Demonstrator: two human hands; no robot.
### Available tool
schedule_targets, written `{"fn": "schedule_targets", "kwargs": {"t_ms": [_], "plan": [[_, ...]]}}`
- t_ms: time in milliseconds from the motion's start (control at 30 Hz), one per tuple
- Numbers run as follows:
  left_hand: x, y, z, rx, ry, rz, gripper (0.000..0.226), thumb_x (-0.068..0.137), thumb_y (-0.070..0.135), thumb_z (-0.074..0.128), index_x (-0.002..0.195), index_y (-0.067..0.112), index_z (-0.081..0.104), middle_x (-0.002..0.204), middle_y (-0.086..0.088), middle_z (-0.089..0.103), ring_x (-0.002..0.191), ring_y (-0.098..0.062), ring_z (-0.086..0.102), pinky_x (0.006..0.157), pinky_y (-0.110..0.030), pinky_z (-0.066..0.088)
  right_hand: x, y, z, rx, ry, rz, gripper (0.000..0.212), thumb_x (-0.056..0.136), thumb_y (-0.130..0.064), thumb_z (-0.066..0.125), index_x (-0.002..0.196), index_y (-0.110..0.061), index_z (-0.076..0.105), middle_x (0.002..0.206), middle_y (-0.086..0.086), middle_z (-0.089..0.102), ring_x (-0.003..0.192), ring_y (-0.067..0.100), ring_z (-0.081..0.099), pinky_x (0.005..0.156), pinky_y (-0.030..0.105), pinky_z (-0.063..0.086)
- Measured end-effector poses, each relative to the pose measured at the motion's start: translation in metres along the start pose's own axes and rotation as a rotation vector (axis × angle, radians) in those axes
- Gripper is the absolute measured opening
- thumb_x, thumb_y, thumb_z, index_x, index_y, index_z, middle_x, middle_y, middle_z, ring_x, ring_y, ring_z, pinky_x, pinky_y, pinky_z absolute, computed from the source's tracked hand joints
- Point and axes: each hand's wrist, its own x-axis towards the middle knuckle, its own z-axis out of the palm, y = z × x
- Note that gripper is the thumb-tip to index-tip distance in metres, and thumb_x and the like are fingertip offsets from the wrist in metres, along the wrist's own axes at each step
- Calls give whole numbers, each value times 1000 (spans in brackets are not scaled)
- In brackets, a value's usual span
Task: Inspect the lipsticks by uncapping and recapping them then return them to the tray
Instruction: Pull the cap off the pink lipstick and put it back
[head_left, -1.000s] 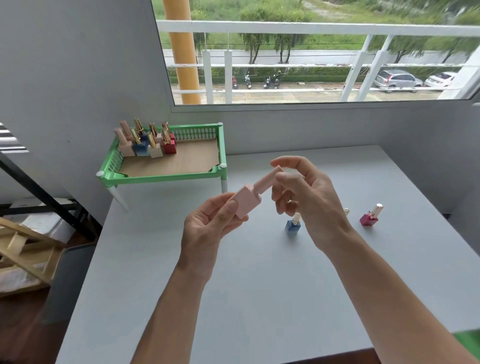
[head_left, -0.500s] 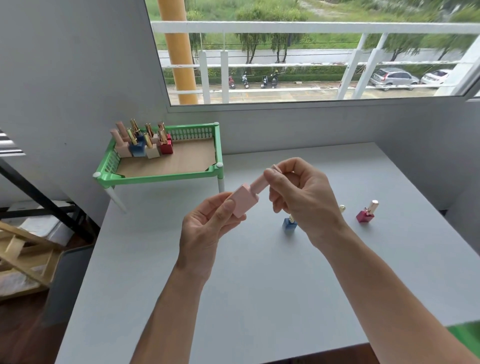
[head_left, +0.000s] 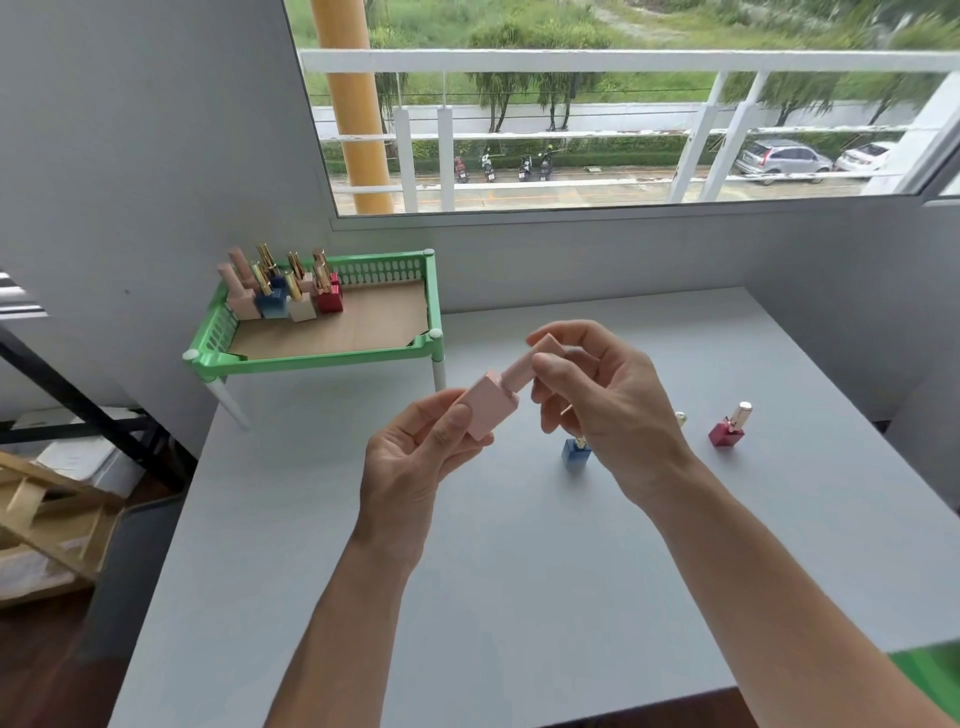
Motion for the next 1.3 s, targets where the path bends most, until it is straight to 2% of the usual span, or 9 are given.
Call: {"fn": "schedule_targets", "kwargs": {"t_ms": [167, 333, 500, 633, 867, 967, 1067, 1167, 1300], "plan": [[-1, -1, 1, -8, -6, -10, 17, 74, 25, 67, 88, 22, 77, 84, -3, 75, 70, -16, 70, 68, -23, 55, -1, 0, 2, -20, 43, -9, 16, 82, -28, 69, 78, -17, 58, 59, 1, 60, 46, 15, 53, 45, 15, 39], [0, 0, 0, -15, 1, -9, 18, 72, 28, 69, 87, 21, 76, 84, -3, 75, 70, -15, 69, 68, -23, 55, -1, 0, 1, 16, 23, -21, 4, 84, -20, 63, 82, -17, 64, 59, -1, 60, 46, 16, 52, 45, 14, 39], [-1, -1, 0, -8, -10, -8, 16, 75, 23, 66, 88, 22, 76, 86, -4, 75, 70, -16, 70, 68, -23, 55, -2, 0, 1, 1, 72, -11, 15, 79, -34, 67, 80, -20, 62, 58, -3, 61, 45, 14, 53, 45, 15, 39], [-2, 1, -2, -7, -18, -2, 16, 73, 25, 71, 88, 24, 77, 87, -4, 76, 70, -16, 70, 68, -23, 55, -2, 1, 3, -2, 67, -28, 9, 83, -25, 68, 80, -17, 63, 57, -6, 59, 45, 14, 51, 45, 15, 39], [-2, 1, -3, -3, -6, -2, 18, 72, 29, 69, 88, 24, 77, 87, -3, 76, 71, -17, 70, 68, -24, 55, -3, 0, 3, 29, 30, -16, 9, 81, -28, 60, 86, -22, 66, 60, -5, 61, 47, 15, 53, 46, 13, 39], [-3, 2, -3, -9, -7, 3, 25, 66, 36, 72, 88, 24, 77, 87, -3, 76, 70, -16, 70, 68, -23, 55, -2, 0, 3, -19, 72, -41, 10, 83, -28, 65, 75, -22, 64, 57, -6, 60, 46, 14, 53, 46, 15, 40], [-2, 1, -2, -3, -13, 1, 17, 73, 27, 68, 88, 24, 77, 89, -4, 76, 72, -17, 70, 69, -24, 56, -2, 1, 3, -15, 93, -31, 16, 80, -36, 67, 76, -22, 62, 57, -5, 59, 46, 15, 52, 46, 16, 39], [-1, -1, -3, 4, -11, -4, 17, 75, 25, 66, 87, 23, 77, 88, -4, 76, 71, -18, 71, 69, -24, 56, -2, 2, 2, 42, 31, -34, 12, 82, -29, 63, 88, -20, 65, 61, -5, 61, 46, 15, 53, 46, 14, 40], [0, 0, -2, 2, -23, 4, 29, 62, 34, 83, 88, 23, 76, 88, -4, 76, 71, -18, 70, 69, -24, 56, 1, 3, 2, 15, 39, -68, 6, 88, -21, 63, 82, -19, 64, 59, -5, 60, 45, 14, 53, 46, 15, 40]]}}
